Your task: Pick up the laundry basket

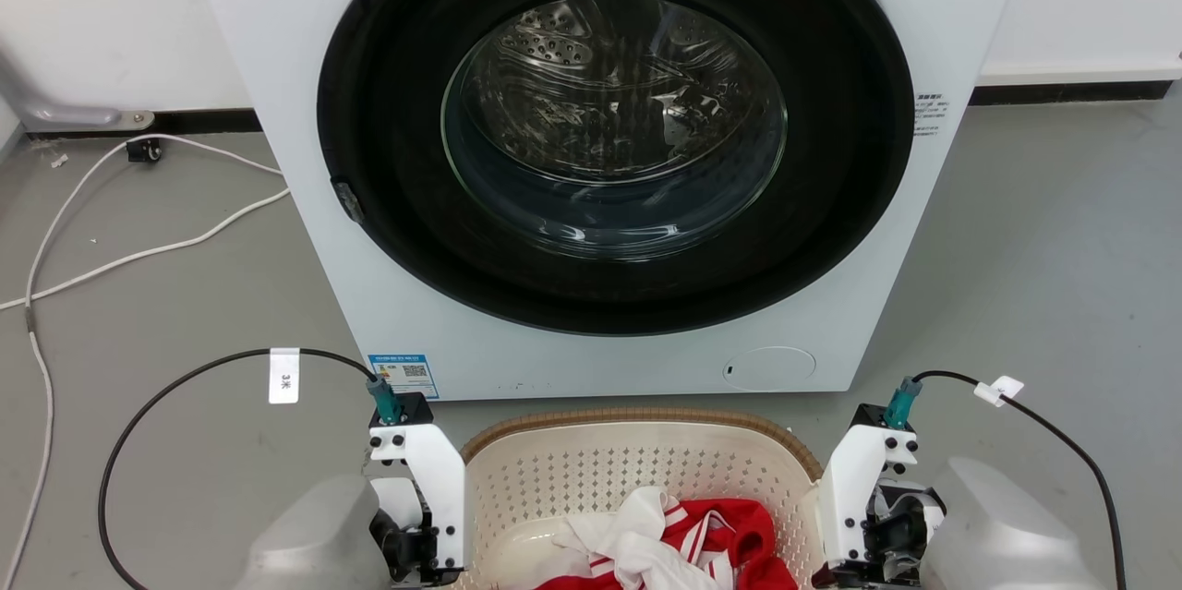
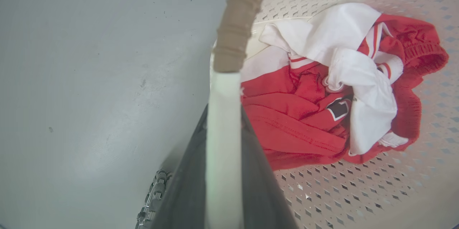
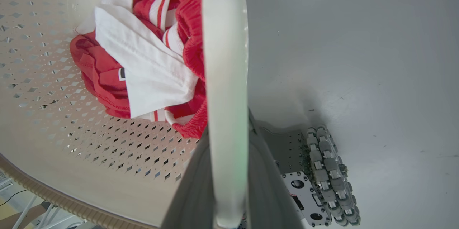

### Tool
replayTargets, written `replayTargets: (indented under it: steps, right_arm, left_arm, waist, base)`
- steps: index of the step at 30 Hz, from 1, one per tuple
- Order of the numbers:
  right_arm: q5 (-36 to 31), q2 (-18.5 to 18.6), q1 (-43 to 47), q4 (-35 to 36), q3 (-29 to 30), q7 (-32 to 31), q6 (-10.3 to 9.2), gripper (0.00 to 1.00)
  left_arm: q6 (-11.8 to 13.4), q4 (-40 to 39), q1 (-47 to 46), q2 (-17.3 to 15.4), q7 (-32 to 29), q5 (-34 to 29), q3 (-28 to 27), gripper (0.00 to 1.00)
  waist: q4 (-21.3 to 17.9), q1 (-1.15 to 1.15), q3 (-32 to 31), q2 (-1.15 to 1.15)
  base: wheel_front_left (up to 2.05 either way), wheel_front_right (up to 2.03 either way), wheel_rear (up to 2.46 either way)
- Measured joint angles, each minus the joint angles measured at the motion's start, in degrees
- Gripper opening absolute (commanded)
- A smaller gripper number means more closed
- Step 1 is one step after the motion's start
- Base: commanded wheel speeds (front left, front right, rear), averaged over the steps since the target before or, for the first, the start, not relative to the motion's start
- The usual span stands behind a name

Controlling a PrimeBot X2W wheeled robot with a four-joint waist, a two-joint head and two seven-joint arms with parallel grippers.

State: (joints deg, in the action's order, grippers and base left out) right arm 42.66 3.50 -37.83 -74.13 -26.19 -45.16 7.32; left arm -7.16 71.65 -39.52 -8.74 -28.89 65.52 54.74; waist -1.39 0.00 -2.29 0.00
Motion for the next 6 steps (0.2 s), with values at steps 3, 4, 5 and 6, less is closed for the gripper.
replayTargets:
  steps: [3,4,5,6]
  right_arm:
    - [-0.21,0.00,0.01,0.00,0.07,-0.01,0.00,0.00]
    - [-0.31,0.00,0.02,0.00,0.11,-0.01,0.00,0.00]
    - [-0.31,0.00,0.04,0.01,0.16,-0.02,0.00,0.00]
    - [-0.31,0.00,0.07,0.01,0.21,-0.04,0.00,0.00]
  left_arm:
    - [0.00,0.02,0.00,-0.01,0.00,0.21,0.13,0.00]
    - [0.00,0.02,0.00,0.00,0.00,0.27,0.18,0.00]
    - [0.00,0.02,0.00,0.00,0.00,0.30,0.21,0.00]
    - [0.00,0.03,0.00,0.00,0.00,0.31,0.25,0.00]
  waist:
    - [0.01,0.00,-0.04,0.00]
    - [0.01,0.00,-0.06,0.00]
    - [0.02,0.00,-0.09,0.00]
    - [0.03,0.00,-0.11,0.00]
  base:
    - [0.00,0.00,0.00]
    - [0.00,0.00,0.00]
    - [0.00,0.00,0.00]
    - [0.00,0.00,0.00]
